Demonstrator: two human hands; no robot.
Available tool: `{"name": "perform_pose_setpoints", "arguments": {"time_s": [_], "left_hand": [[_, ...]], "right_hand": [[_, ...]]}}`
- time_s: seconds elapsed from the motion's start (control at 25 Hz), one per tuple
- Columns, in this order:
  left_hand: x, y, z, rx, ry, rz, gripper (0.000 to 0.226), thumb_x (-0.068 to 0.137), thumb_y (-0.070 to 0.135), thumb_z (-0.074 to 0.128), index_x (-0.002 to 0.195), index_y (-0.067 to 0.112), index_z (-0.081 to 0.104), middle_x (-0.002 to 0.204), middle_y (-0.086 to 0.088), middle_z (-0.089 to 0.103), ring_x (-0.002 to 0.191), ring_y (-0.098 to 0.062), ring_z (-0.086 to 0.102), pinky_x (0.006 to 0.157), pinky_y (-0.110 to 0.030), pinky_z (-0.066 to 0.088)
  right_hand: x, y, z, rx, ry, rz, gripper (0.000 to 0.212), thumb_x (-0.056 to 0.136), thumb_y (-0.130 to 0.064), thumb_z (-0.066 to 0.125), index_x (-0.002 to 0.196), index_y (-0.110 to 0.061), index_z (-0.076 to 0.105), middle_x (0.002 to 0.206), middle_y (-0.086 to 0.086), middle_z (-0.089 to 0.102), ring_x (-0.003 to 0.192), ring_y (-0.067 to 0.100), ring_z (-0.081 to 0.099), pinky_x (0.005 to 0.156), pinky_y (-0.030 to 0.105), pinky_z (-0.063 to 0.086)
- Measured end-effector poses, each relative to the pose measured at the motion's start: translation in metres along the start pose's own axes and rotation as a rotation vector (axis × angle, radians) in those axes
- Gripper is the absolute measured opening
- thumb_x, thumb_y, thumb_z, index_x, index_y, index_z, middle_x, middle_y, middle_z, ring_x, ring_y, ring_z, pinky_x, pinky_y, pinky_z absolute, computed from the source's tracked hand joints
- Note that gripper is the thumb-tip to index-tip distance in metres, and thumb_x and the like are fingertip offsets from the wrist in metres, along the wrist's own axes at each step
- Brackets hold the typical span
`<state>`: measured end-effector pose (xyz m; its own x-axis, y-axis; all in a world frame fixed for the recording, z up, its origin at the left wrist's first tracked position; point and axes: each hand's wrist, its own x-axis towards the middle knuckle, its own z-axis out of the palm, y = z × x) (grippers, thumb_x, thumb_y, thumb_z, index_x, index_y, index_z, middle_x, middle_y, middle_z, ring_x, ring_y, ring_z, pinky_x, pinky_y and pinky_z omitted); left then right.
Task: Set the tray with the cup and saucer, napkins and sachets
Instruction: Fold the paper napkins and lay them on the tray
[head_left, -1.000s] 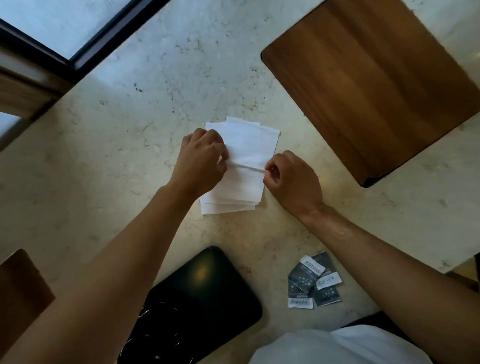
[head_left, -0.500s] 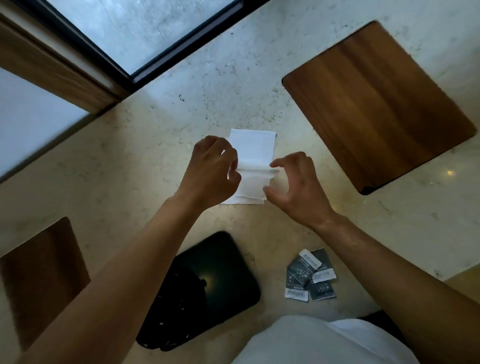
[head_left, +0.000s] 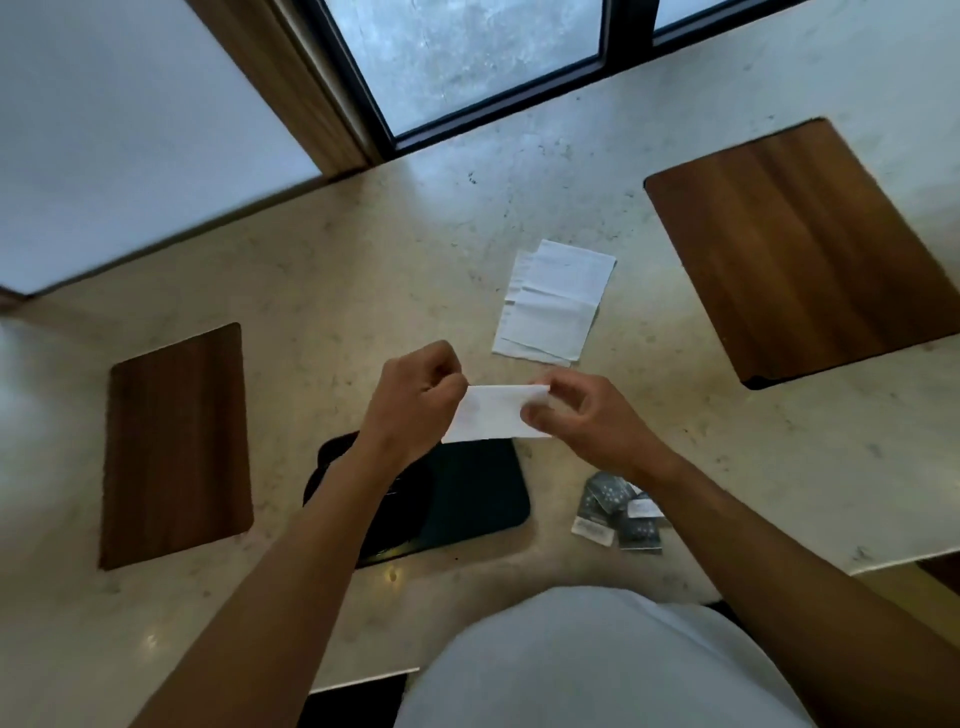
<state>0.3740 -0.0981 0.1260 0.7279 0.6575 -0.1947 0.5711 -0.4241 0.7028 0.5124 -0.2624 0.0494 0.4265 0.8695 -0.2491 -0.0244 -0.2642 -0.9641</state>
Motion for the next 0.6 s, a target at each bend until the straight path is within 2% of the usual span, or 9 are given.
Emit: {"name": "perform_pose_setpoints", "arguments": {"time_s": [0.04,0.12,0.2,0.28,0.36,0.48,0.52,0.6], "left_hand": [[-0.007,-0.007,0.001,-0.038,0.004,-0.066,0.013,0.076,0.022,0.046,0.064,0.019,0.052,0.062,0.002,0.056,0.059,-0.017,0.050,0.055,-0.031,0.037],[-0.017,-0.020,0.002,-0.150,0.005,-0.221,0.014,0.077,0.026,0.046,0.068,0.019,0.054,0.067,0.004,0.055,0.064,-0.013,0.049,0.062,-0.030,0.039],[-0.021,-0.029,0.002,-0.289,-0.037,-0.380,0.021,0.077,0.033,0.048,0.080,0.017,0.062,0.082,0.001,0.062,0.079,-0.019,0.056,0.074,-0.040,0.047],[-0.026,-0.043,-0.001,-0.359,-0.074,-0.480,0.031,0.077,0.042,0.056,0.094,0.019,0.068,0.098,0.001,0.067,0.093,-0.021,0.063,0.083,-0.046,0.055],[-0.027,-0.060,-0.002,-0.235,-0.116,-0.428,0.034,0.080,0.043,0.069,0.105,0.021,0.071,0.107,0.002,0.070,0.098,-0.016,0.066,0.084,-0.038,0.059],[-0.021,-0.084,0.001,0.020,-0.152,-0.289,0.027,0.085,0.024,0.073,0.110,0.017,0.075,0.108,0.001,0.073,0.093,-0.009,0.065,0.074,-0.019,0.051],[-0.017,-0.089,0.004,0.060,-0.156,-0.275,0.022,0.085,0.020,0.071,0.107,0.016,0.076,0.105,0.001,0.074,0.090,-0.008,0.065,0.071,-0.018,0.050],[-0.009,-0.097,0.008,0.134,-0.178,-0.264,0.015,0.087,0.018,0.069,0.099,0.016,0.077,0.099,0.001,0.074,0.086,-0.011,0.066,0.073,-0.027,0.056]], "right_hand": [[-0.003,0.001,0.009,0.074,0.003,0.038,0.012,0.093,-0.019,0.073,0.103,-0.014,0.073,0.101,0.001,0.077,0.095,0.016,0.072,0.086,0.031,0.057],[-0.005,0.005,0.027,0.156,0.000,0.103,0.013,0.094,-0.018,0.071,0.107,-0.014,0.074,0.103,0.005,0.078,0.095,0.022,0.073,0.085,0.037,0.059],[-0.006,0.013,0.040,0.215,-0.008,0.220,0.012,0.095,-0.020,0.070,0.106,-0.018,0.074,0.106,0.004,0.077,0.097,0.025,0.074,0.082,0.044,0.063],[-0.005,0.020,0.054,0.265,0.007,0.350,0.009,0.094,-0.020,0.071,0.103,-0.020,0.073,0.107,0.005,0.076,0.094,0.024,0.075,0.073,0.047,0.065],[-0.003,0.028,0.062,0.237,0.061,0.416,0.005,0.093,-0.018,0.072,0.097,-0.020,0.073,0.103,0.006,0.076,0.085,0.021,0.076,0.066,0.044,0.065],[0.001,0.037,0.074,0.170,0.100,0.464,0.002,0.093,-0.017,0.071,0.094,-0.018,0.073,0.098,0.005,0.074,0.084,0.022,0.074,0.062,0.043,0.065],[0.003,0.040,0.077,0.146,0.108,0.483,0.004,0.093,-0.017,0.071,0.096,-0.015,0.072,0.099,0.006,0.073,0.086,0.024,0.073,0.063,0.044,0.065],[0.007,0.045,0.085,0.069,0.129,0.517,0.012,0.094,-0.019,0.070,0.101,-0.009,0.072,0.101,0.009,0.072,0.089,0.027,0.072,0.063,0.044,0.065]]}}
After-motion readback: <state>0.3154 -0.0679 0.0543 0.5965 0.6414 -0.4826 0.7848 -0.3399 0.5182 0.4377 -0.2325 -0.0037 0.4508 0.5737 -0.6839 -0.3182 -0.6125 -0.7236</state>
